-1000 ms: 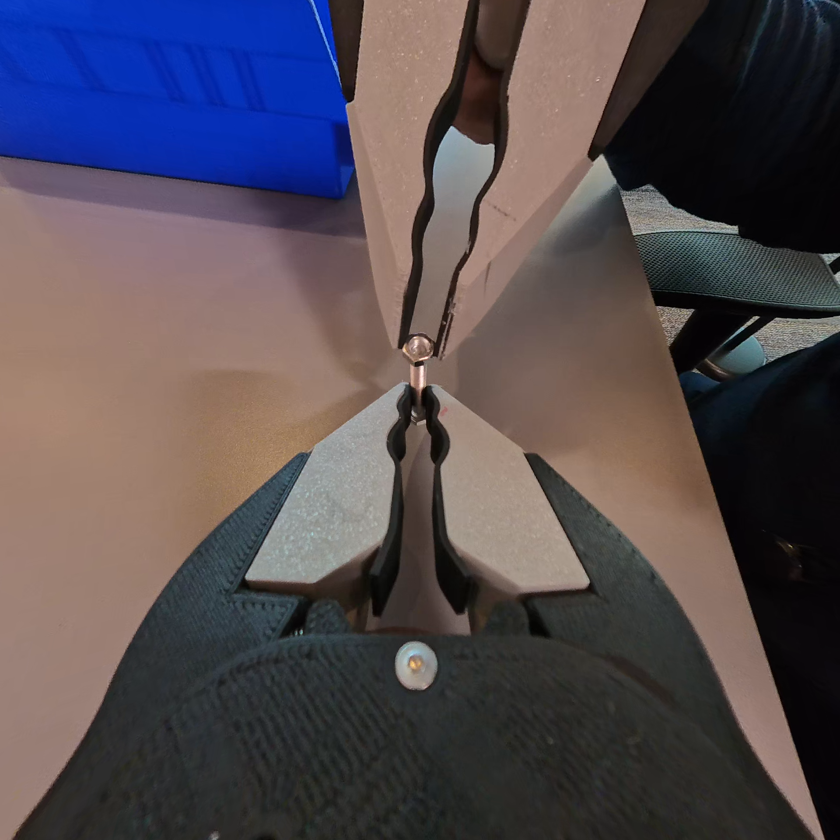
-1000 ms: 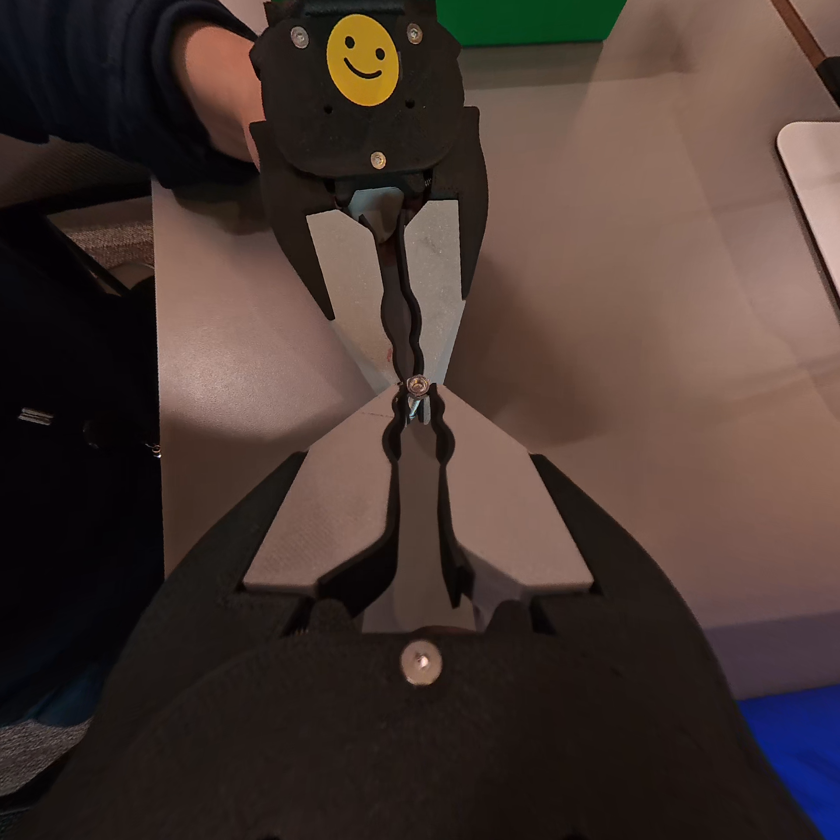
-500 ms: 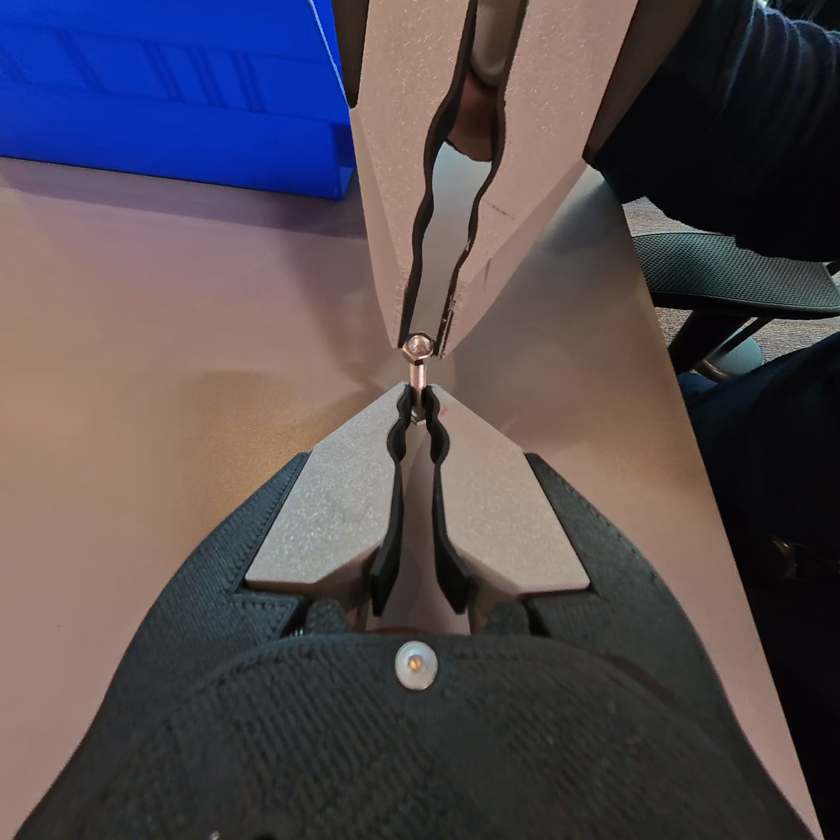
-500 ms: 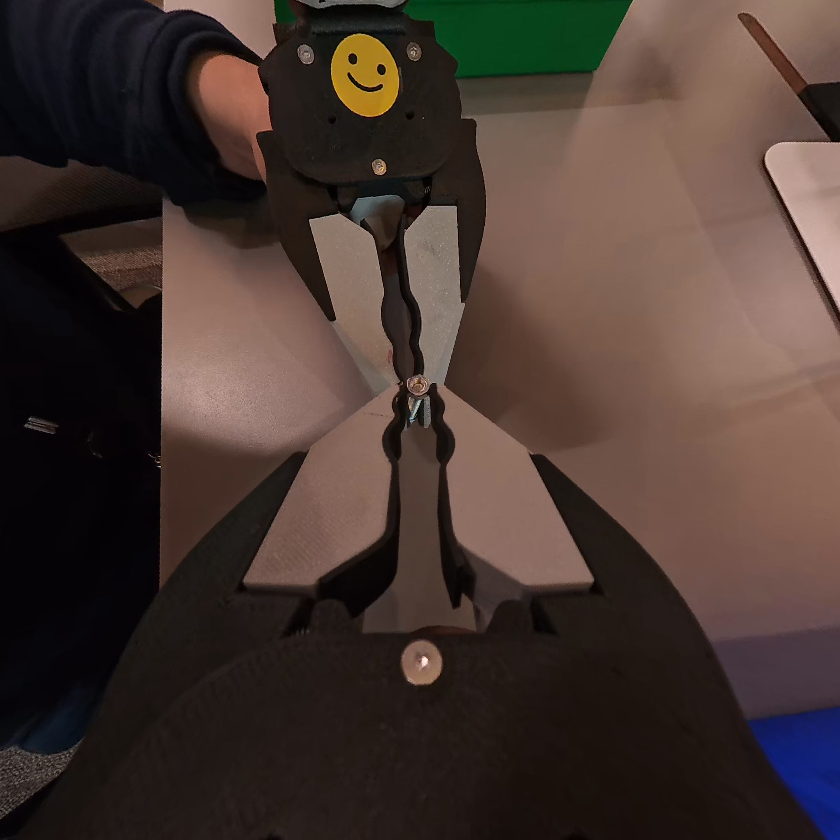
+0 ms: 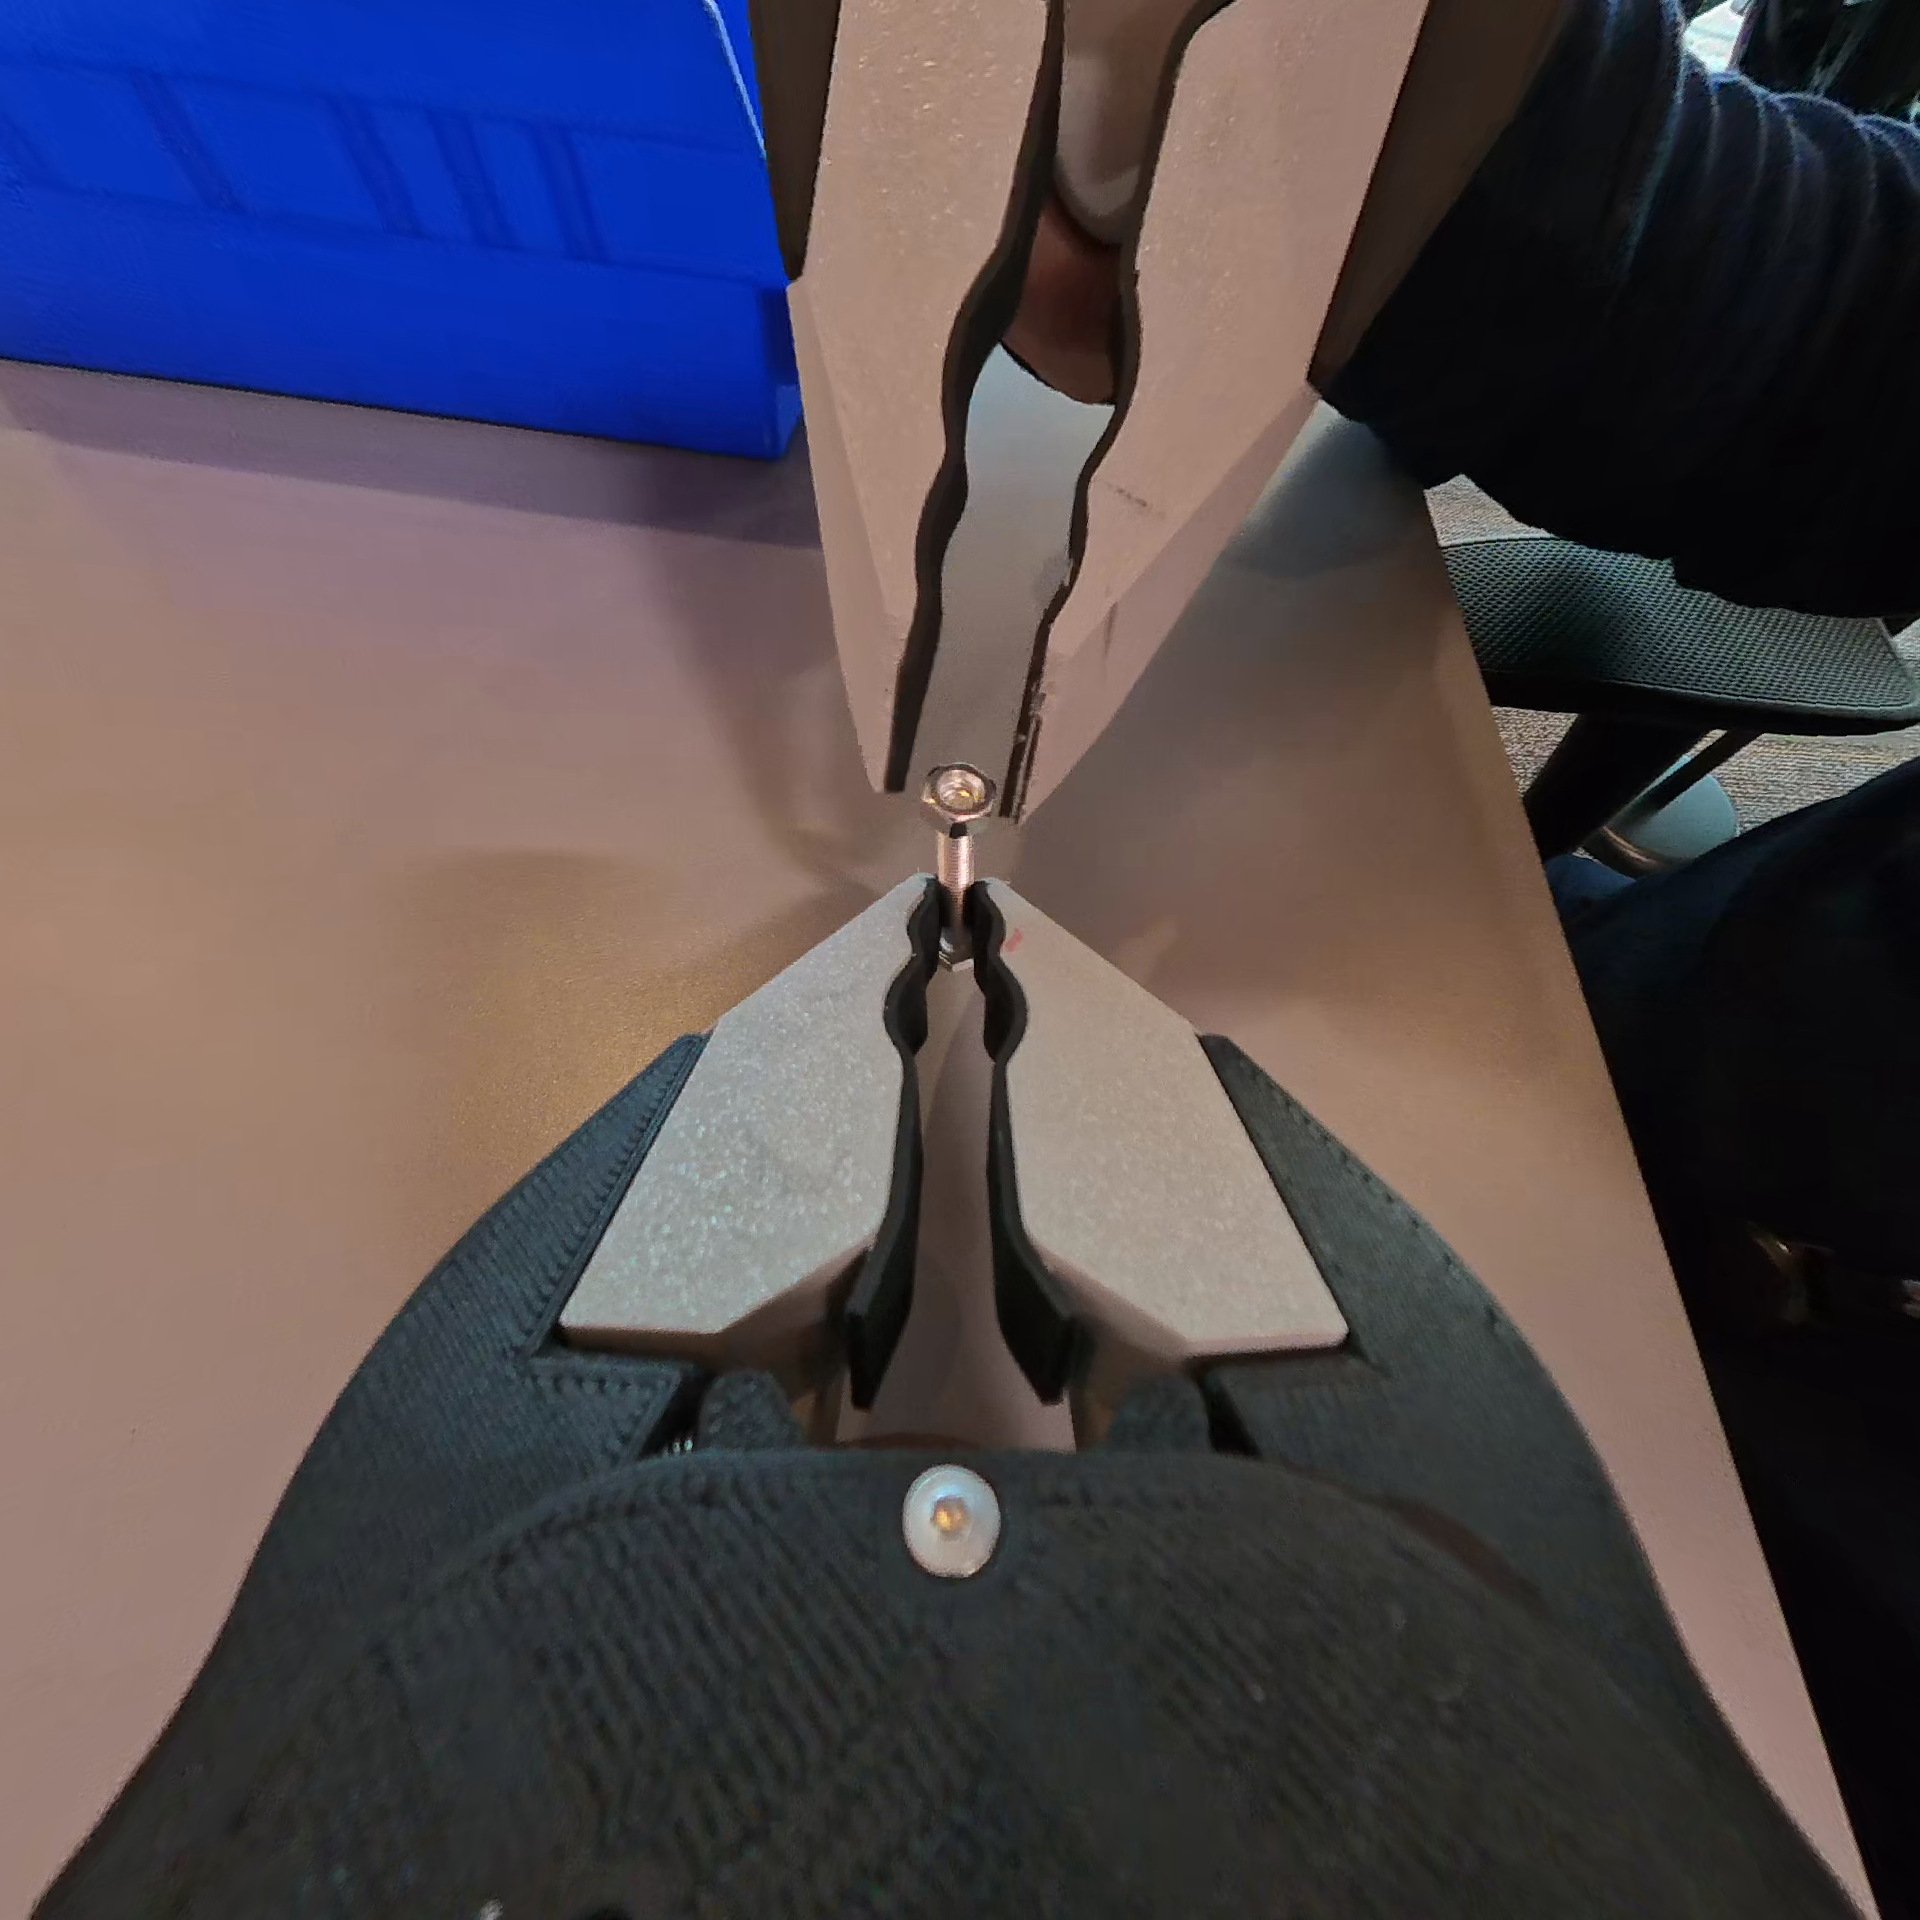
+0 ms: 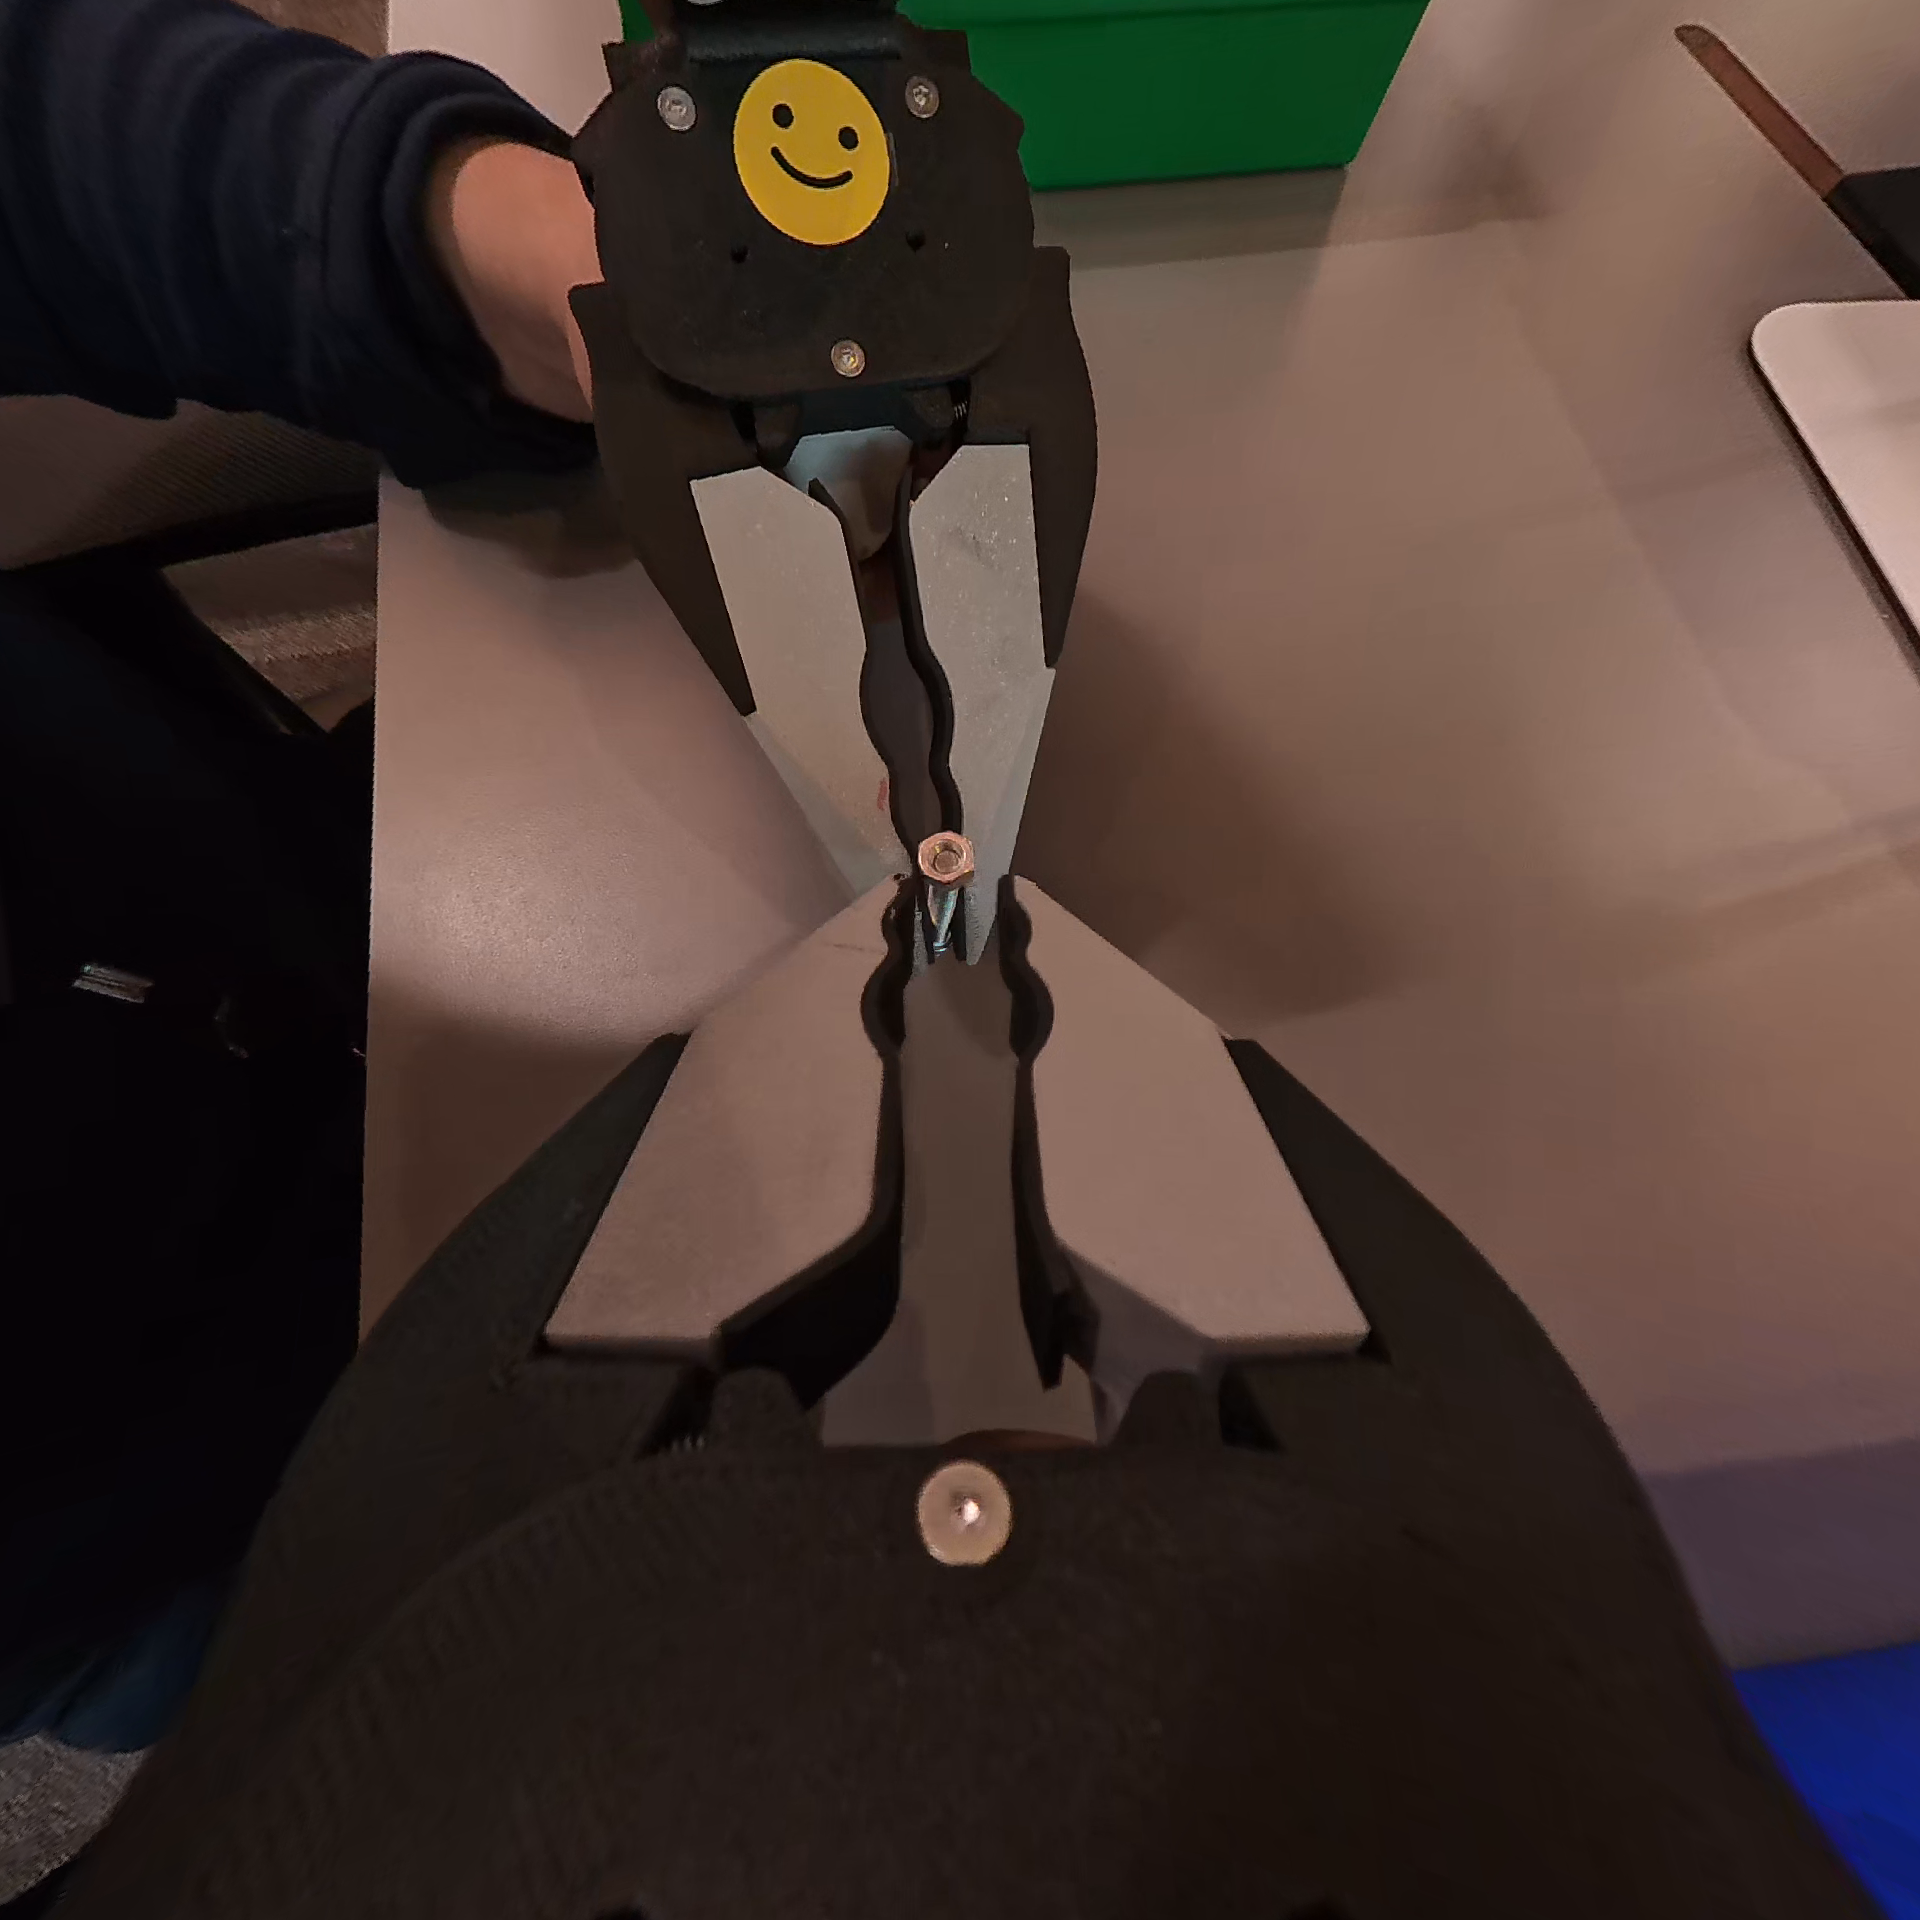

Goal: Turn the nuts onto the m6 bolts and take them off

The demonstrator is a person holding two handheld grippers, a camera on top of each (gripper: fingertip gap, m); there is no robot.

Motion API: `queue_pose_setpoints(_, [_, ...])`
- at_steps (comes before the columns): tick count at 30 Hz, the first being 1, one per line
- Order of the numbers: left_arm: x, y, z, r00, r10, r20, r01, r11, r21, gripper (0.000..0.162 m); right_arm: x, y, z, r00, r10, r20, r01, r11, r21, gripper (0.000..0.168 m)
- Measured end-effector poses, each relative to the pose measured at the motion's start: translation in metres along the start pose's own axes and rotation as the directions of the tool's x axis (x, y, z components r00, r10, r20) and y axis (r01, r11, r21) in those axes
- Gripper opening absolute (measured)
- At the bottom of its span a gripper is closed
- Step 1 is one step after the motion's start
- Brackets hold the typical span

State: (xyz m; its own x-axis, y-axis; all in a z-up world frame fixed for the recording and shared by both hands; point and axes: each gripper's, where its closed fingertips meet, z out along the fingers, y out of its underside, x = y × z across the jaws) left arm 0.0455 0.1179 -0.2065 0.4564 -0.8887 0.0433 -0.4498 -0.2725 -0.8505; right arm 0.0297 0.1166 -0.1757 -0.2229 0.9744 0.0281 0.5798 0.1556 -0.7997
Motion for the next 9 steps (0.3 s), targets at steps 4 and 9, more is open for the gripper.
queue_pose_setpoints(4, [-0.001, 0.000, 0.000, 1.000, -0.003, -0.001, 0.003, 1.000, 0.003, 0.004, 0.003, -0.003, -0.004, 1.000, 0.010, -0.015, -0.009, 0.999, 0.037, 0.015])
queue_pose_setpoints(9, [-0.001, 0.000, 0.000, 1.000, -0.003, 0.000, 0.003, 1.000, 0.002, 0.004, -0.001, -0.010, -0.011, 1.000, 0.007, -0.005, -0.006, 0.988, 0.155, 0.017])
